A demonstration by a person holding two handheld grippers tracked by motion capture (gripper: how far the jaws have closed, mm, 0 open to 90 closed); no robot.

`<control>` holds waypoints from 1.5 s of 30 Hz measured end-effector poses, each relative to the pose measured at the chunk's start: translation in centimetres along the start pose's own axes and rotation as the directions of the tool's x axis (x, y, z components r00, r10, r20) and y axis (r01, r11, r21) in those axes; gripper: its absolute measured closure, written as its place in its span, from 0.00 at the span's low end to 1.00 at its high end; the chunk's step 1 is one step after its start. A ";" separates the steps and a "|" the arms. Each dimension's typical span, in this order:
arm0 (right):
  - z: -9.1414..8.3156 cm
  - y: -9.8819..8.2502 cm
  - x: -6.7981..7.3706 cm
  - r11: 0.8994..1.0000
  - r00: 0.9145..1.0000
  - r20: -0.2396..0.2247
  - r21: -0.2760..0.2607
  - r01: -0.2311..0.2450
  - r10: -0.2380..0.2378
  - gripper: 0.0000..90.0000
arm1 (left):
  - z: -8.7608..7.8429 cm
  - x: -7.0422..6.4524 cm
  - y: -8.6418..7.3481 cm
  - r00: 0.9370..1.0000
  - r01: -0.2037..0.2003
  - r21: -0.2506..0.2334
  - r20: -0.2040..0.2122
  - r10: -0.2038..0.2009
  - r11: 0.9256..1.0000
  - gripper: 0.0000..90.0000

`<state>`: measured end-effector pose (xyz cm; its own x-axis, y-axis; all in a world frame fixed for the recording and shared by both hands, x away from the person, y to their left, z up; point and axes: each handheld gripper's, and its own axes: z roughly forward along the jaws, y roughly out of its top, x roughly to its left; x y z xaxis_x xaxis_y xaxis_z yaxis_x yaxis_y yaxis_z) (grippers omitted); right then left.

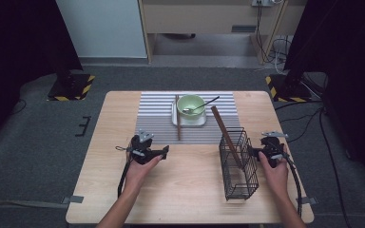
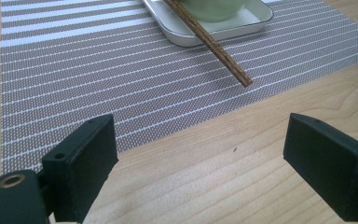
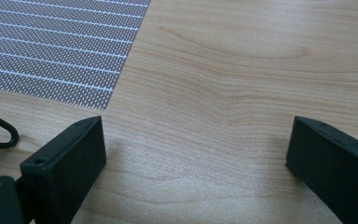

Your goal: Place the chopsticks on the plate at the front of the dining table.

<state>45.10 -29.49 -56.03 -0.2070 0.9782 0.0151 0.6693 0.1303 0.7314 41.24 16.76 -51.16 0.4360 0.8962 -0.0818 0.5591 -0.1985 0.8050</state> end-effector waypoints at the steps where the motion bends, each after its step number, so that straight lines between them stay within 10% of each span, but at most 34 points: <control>1: 0.0 0.0 0.0 1.000 1.000 0.000 0.000 0.000 0.000 0.05 | 0.0 0.0 0.0 1.000 0.000 0.000 0.000 0.000 1.000 0.10; 45: 0.0 0.0 0.0 1.000 1.000 0.003 0.000 -0.001 0.001 0.05 | -3.5 2.9 -5.6 0.999 -0.031 0.074 0.015 0.030 0.997 0.07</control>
<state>45.10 -29.46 -56.03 -0.2042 0.9788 0.0139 0.6698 0.1294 0.7312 36.89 21.91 -53.84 0.4632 0.8838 -0.0664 0.5960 -0.2552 0.7613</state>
